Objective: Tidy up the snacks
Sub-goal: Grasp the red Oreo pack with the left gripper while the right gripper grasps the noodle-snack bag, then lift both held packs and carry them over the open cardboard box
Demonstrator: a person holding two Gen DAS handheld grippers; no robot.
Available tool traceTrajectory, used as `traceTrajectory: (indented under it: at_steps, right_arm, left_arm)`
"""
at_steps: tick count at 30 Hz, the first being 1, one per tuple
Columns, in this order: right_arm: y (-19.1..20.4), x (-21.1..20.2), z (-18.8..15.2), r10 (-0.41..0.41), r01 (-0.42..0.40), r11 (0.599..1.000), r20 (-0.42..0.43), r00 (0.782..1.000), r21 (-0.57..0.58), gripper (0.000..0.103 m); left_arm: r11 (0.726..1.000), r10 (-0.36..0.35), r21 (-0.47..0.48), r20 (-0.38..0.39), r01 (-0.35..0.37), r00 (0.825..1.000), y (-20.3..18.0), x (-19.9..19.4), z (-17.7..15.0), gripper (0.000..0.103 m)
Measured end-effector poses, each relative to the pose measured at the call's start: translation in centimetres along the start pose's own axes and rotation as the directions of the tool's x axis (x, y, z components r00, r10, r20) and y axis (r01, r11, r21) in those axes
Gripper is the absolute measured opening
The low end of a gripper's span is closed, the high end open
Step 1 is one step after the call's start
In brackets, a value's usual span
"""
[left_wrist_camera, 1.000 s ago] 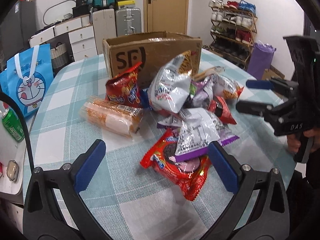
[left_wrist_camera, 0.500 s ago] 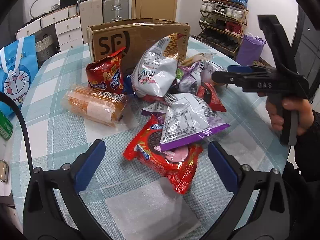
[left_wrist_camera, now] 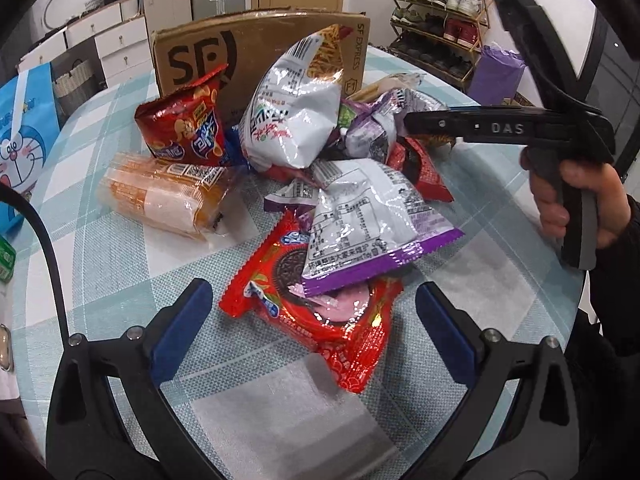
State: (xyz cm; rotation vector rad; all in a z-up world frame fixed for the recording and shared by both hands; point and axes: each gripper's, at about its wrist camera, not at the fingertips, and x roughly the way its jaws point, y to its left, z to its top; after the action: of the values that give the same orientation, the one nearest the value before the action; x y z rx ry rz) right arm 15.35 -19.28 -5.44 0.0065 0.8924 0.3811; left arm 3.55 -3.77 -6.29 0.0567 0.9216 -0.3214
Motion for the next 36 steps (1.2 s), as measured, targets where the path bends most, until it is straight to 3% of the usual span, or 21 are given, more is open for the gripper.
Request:
traceTrajectory:
  at_steps: [5, 10, 15, 36]
  right_arm:
    - [0.1, -1.1, -1.1, 0.009, -0.009, 1.0, 0.032, 0.999, 0.004, 0.054]
    - [-0.1, -2.7, -2.0, 0.042, -0.044, 0.999, 0.069, 0.997, 0.024, 0.054]
    - [0.2, -3.8, -2.3, 0.07, -0.072, 0.997, 0.097, 0.993, 0.013, 0.054]
    - [2.2, -6.3, -2.6, 0.131, -0.123, 0.991, 0.201, 0.971, -0.053, 0.054]
  left_arm:
    - [0.999, -0.006, -0.033, -0.013, 0.005, 1.0, 1.0, 0.8, 0.3, 0.091]
    - [1.0, -0.024, -0.018, 0.007, 0.024, 1.0, 1.4, 0.7, 0.5, 0.064]
    - [0.999, -0.031, -0.027, 0.028, 0.032, 0.999, 2.0, 0.5, 0.5, 0.05]
    - [0.997, -0.032, -0.062, 0.208, 0.046, 0.978, 3.1, -5.1, -0.5, 0.047]
